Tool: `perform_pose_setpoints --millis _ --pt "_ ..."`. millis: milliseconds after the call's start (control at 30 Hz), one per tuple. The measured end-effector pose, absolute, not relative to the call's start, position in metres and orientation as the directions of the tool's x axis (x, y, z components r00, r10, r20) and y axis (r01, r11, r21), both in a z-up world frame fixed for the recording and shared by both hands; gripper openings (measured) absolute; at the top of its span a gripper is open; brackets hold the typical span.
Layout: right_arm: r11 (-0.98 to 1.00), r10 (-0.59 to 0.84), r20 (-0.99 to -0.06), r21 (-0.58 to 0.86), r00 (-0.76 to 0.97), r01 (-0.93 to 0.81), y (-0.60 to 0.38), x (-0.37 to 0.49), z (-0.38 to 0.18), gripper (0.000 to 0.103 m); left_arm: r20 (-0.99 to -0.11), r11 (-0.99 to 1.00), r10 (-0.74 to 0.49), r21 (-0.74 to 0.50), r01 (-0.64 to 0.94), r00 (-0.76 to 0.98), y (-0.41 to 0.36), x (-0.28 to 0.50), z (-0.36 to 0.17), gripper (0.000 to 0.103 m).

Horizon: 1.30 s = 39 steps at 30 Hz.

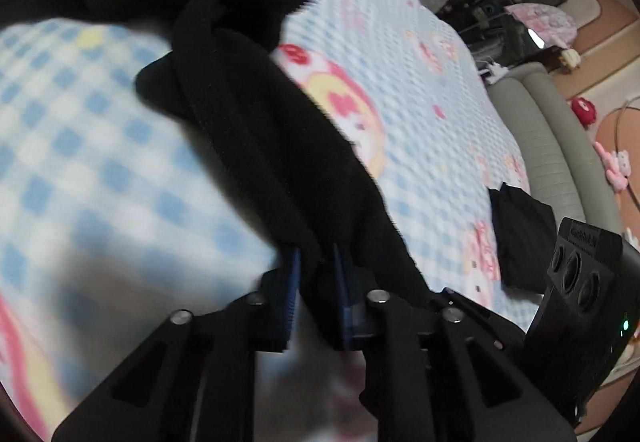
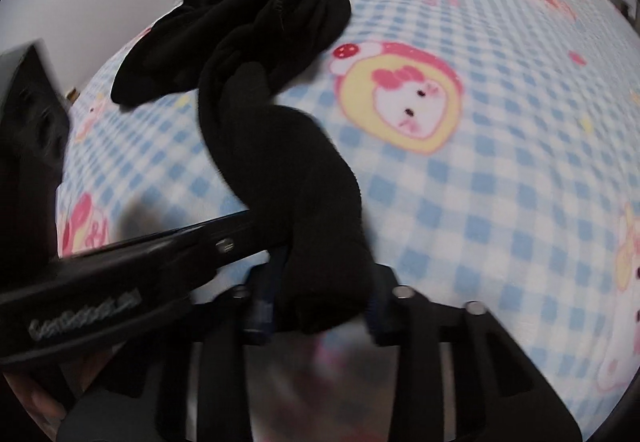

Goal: Fold clothes
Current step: 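Grasp the black jacket with the left gripper while the right gripper grasps it too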

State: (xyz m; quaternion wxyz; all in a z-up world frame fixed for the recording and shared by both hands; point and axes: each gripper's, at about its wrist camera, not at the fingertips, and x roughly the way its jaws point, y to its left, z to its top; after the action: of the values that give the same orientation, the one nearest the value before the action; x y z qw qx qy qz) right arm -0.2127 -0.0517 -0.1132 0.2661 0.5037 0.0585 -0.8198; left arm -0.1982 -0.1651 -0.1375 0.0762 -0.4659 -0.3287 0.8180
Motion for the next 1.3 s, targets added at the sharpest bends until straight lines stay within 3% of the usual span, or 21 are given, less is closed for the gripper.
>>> perform_pose_setpoints --millis 167,400,700,833,967,1100,1133,1167,1200,1233,1267,1300 --pt "-0.874 -0.357 -0.824 0.129 -0.440 0.468 -0.012 -0.195 -0.086 0.018 -0.684 -0.790 0.459 -0.607 0.093 -0.567 -0.111 -0.191 -0.109 0.001" --pt "-0.926 -0.277 -0.799 0.073 -0.534 0.371 0.075 -0.161 -0.058 0.017 -0.688 -0.825 0.518 -0.560 -0.083 -0.509 -0.005 -0.182 -0.086 0.001" --pt "-0.972 -0.199 -0.764 0.073 -0.614 0.225 0.141 -0.128 -0.029 0.016 -0.659 -0.798 0.575 -0.582 -0.155 -0.485 0.058 -0.180 -0.065 0.001" --pt "-0.986 -0.102 -0.703 -0.025 -0.704 0.167 0.175 -0.103 -0.004 0.015 -0.631 -0.743 0.651 -0.644 -0.183 -0.422 0.100 -0.184 -0.067 0.001" --pt "-0.994 -0.072 -0.736 -0.004 -0.673 0.112 0.210 -0.104 -0.022 0.015 -0.670 -0.752 0.654 -0.629 -0.199 -0.352 0.133 -0.194 -0.084 0.002" --pt "-0.989 -0.146 -0.793 0.100 -0.591 0.110 0.220 -0.107 -0.059 0.020 -0.680 -0.769 0.623 -0.623 -0.144 -0.388 0.100 -0.192 -0.093 0.004" --pt "-0.987 -0.162 -0.797 0.120 -0.582 0.110 0.219 -0.108 -0.063 0.024 -0.686 -0.780 0.602 -0.615 -0.118 -0.409 0.085 -0.189 -0.093 0.007" --pt "-0.985 -0.175 -0.799 0.132 -0.576 0.116 0.217 -0.110 -0.065 0.031 -0.695 -0.793 0.574 -0.604 -0.080 -0.434 0.070 -0.189 -0.094 0.019" --pt "-0.983 -0.184 -0.796 0.141 -0.576 0.120 0.215 -0.112 -0.067 0.031 -0.701 -0.800 0.547 -0.599 -0.040 -0.458 0.055 -0.190 -0.096 0.047" --pt "-0.981 -0.194 -0.790 0.151 -0.582 0.122 0.213 -0.114 -0.068 0.035 -0.693 -0.791 0.532 -0.612 0.008 -0.486 0.036 -0.193 -0.099 0.059" --pt "-0.978 -0.210 -0.784 0.165 -0.583 0.131 0.211 -0.119 -0.068 0.048 -0.685 -0.776 0.520 -0.629 0.053 -0.509 0.019 -0.197 -0.103 0.071" --pt "-0.973 -0.230 -0.779 0.182 -0.583 0.141 0.209 -0.124 -0.068 0.057 -0.673 -0.749 0.529 -0.657 0.089 -0.517 0.006 -0.203 -0.108 0.071"
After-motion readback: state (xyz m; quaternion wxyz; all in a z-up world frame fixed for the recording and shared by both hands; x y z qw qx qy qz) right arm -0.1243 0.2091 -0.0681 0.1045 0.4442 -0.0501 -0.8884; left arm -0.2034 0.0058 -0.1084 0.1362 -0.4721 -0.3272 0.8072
